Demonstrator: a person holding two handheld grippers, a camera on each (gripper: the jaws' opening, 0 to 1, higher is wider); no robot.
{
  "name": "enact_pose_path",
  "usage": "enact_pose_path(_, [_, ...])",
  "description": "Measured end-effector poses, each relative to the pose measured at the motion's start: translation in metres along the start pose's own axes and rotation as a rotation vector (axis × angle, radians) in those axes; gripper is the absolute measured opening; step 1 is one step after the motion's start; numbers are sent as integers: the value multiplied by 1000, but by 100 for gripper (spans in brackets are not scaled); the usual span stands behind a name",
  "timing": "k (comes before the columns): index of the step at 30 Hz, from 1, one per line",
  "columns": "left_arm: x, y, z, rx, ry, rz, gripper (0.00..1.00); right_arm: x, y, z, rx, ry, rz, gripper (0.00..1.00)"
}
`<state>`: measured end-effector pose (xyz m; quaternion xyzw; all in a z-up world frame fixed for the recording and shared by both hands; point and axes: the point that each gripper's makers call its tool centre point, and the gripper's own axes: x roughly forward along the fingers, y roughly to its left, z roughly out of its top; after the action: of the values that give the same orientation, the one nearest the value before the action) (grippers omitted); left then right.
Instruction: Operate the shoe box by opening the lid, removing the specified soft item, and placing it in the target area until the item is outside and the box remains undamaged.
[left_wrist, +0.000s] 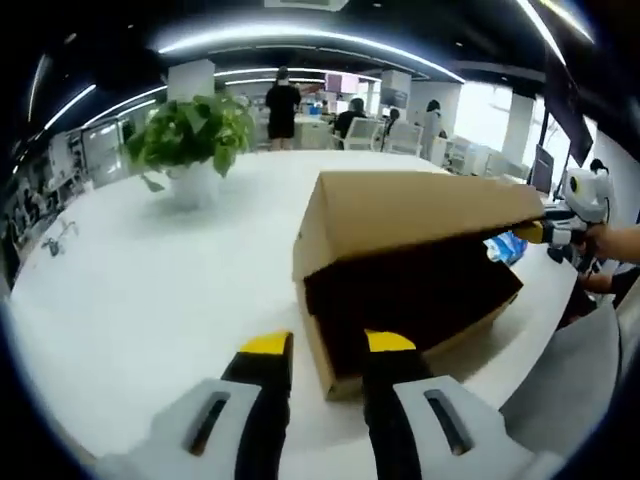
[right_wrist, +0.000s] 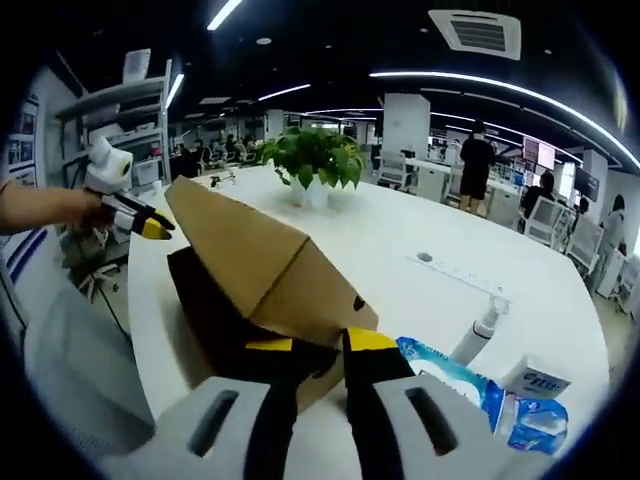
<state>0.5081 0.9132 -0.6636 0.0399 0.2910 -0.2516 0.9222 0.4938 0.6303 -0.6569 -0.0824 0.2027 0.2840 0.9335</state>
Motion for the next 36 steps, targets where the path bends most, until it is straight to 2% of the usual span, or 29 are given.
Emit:
enact_pose_path(4, [-1,-9,4,86,0,-34,35,-2,10,-7,-47,10,41,20])
enact_pose_path(7, [1,-12,3,113,7,-39,38,-3,15,-13,-68,23,62,23])
enact_pose_path(14, [4,-20,-2,122,10,-80,40,-5,24,-30,-123,63,105,25])
enact_pose_path(22, [5,-26,-11,142,42,-114,45,-5,32,-40,-158,93,141,30])
enact_pose_path(32, [7,-30,-23,173,92,-133,46,-6,45,-50,-151,120,203,36])
enact_pose_path(36, [9,-30,-29,171,109,-136,47,-5,49,-54,-119,132,212,38])
